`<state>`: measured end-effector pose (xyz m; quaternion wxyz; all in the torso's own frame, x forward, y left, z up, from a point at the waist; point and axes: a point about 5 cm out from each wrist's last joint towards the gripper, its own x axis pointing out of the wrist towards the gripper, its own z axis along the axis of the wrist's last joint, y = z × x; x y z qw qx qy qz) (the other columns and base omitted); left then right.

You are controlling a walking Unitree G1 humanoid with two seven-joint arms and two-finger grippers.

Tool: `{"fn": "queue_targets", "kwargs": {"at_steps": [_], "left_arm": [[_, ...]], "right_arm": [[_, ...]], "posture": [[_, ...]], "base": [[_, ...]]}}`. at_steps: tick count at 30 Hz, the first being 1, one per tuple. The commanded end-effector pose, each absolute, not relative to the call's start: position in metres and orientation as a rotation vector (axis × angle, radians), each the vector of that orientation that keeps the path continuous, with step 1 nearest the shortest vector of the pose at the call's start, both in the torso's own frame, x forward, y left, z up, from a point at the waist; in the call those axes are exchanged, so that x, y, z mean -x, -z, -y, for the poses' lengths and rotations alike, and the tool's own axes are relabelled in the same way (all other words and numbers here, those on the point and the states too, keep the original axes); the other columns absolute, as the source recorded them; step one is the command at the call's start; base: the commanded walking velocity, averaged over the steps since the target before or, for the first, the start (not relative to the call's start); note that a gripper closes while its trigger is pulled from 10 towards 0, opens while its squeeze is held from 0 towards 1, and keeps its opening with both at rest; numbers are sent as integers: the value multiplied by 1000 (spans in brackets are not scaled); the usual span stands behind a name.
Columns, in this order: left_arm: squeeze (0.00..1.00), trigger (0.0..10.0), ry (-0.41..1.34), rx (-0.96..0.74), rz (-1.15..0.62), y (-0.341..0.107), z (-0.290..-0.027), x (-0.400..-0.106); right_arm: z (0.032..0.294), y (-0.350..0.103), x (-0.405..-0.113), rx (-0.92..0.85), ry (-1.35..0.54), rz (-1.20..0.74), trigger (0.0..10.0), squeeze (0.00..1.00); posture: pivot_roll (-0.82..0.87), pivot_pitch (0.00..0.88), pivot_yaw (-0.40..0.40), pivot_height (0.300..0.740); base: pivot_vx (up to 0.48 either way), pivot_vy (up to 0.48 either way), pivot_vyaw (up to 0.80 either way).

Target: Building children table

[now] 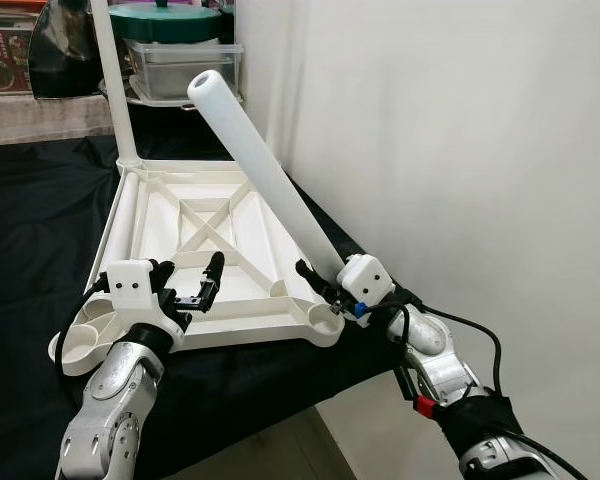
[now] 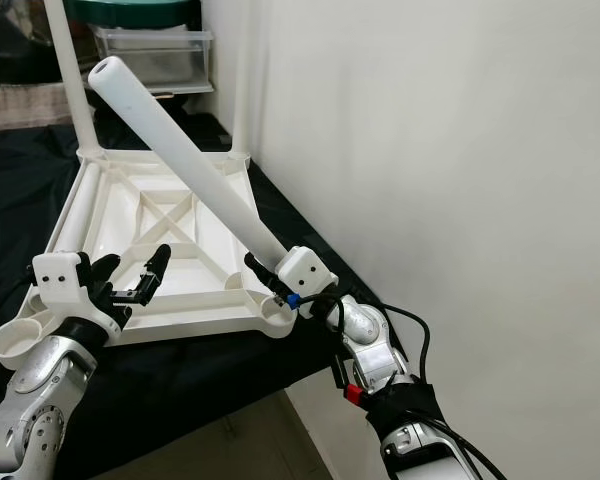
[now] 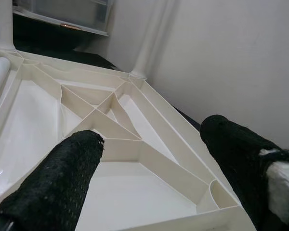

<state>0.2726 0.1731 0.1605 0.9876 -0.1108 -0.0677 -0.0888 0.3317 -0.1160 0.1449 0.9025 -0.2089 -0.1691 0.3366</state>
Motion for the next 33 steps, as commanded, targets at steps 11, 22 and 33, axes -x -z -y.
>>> {"fn": "queue_targets", "kwargs": {"at_steps": [11, 22, 33], "left_arm": [[0, 10000, 179, 225, 101, -153, -169, -274], [0, 10000, 168, 224, 94, -151, -171, -273], [0, 10000, 177, 224, 87, -150, -168, -274]], "right_arm": [[99, -140, -330, 214, -665, 328, 0, 0], [92, -141, -333, 94, -627, 312, 0, 0], [87, -138, -329, 40, -622, 299, 0, 0]], "posture": [[113, 0, -151, 740], [115, 0, -155, 740], [109, 0, -148, 740]], "base": [[0, 0, 0], [0, 0, 0], [0, 0, 0]]}}
